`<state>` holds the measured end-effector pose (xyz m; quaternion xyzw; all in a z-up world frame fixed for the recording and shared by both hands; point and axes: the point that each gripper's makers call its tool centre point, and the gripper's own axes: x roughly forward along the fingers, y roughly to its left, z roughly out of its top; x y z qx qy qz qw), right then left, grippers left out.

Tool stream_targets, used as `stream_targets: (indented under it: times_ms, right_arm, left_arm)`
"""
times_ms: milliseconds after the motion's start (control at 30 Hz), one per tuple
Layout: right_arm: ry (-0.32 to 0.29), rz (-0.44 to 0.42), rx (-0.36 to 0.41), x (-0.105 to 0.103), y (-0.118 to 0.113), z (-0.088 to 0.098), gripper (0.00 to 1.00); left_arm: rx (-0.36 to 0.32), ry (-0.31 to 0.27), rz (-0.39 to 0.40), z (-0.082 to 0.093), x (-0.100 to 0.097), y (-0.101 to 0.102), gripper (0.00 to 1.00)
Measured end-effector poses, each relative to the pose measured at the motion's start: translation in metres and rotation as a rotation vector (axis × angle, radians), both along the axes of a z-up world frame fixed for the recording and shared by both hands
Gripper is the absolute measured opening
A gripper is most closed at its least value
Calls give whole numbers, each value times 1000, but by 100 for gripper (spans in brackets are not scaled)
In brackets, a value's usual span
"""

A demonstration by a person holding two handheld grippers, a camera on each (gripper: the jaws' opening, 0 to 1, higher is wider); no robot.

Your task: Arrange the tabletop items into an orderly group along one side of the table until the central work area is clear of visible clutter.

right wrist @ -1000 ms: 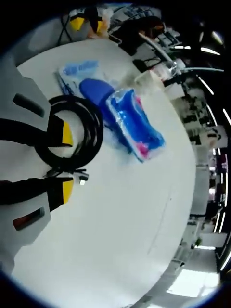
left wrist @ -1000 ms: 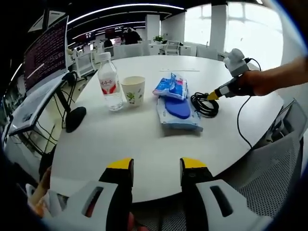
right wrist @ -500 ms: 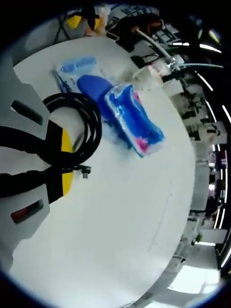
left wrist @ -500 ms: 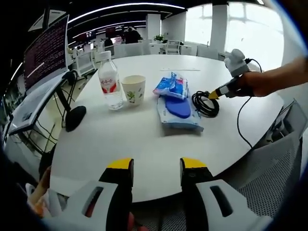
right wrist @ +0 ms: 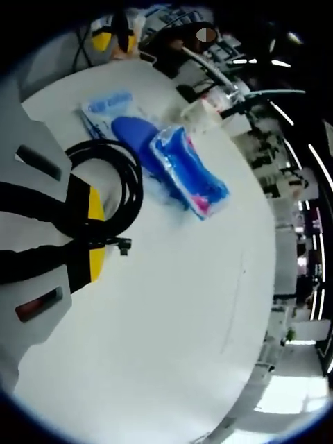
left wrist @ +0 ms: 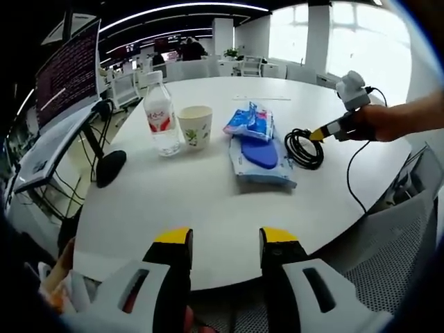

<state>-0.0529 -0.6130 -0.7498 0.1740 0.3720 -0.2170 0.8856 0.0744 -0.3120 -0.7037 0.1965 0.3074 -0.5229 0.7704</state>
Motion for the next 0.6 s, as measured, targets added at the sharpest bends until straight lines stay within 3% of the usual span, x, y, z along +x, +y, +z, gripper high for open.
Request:
stream_targets:
  times_ms: [67,200,333,600]
  right_arm:
    - [-37,-45,18,-4,2,6,8]
    - [-42,-55,1,-20,4,14,8]
    - [-59,-90,-3,-35,4,19,8]
    - [-60,-132,-5,-64,7,22,8]
  left_arm:
    - [6,-1,6,0,1,0,37]
    - [-6,-15,45,4,8,3,37]
    - [-37,5,113,7,17,9,37]
    - [-58,10,164,11,24,11,38]
